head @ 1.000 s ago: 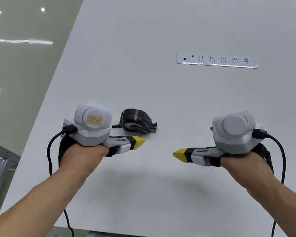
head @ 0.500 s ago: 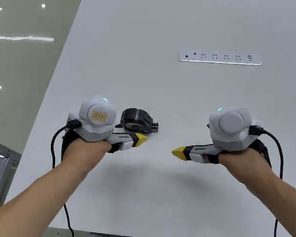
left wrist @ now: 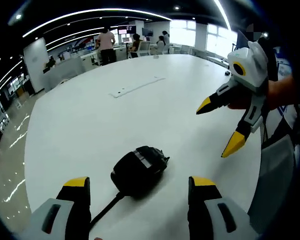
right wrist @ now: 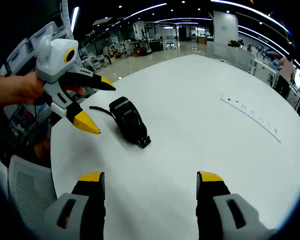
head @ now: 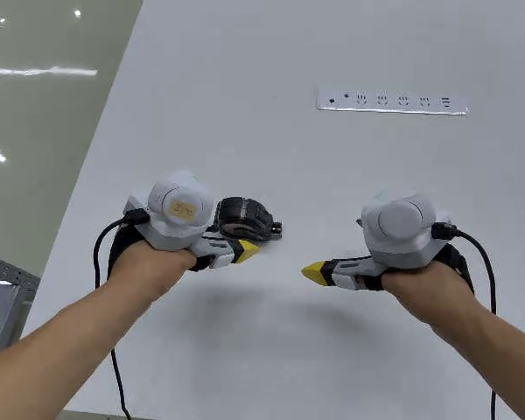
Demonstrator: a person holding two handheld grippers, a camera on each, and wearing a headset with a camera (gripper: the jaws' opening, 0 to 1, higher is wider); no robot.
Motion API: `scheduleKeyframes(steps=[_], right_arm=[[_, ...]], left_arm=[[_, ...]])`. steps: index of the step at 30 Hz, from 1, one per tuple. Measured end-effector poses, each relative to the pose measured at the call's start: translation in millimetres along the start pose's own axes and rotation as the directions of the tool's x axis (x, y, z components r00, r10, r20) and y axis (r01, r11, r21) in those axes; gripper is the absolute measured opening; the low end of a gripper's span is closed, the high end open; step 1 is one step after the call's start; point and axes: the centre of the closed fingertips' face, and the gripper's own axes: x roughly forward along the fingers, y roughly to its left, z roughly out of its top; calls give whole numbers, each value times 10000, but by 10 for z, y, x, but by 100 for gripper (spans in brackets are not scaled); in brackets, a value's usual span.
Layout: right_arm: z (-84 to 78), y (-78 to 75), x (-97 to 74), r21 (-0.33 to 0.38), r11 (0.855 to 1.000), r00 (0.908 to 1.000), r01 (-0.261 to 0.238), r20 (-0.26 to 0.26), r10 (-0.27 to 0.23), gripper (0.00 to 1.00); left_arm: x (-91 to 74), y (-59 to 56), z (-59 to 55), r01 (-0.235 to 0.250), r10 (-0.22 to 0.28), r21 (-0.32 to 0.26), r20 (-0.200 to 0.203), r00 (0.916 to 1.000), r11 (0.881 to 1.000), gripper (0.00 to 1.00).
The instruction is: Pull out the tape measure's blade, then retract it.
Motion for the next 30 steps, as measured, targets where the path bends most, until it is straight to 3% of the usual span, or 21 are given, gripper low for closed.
scheduleKeyframes(steps=[15, 30], right_arm=[[43, 53, 170, -816, 9951, 9984, -568, -117, 560, 71], [69, 68, 341, -1487, 9839, 9951, -988, -229, 964, 67]], left_arm=[[122, -43, 38, 708, -642, 1305, -542, 9965, 9889, 74], [199, -109, 17, 1463, -1172, 2607, -1240, 9853, 9543, 71]])
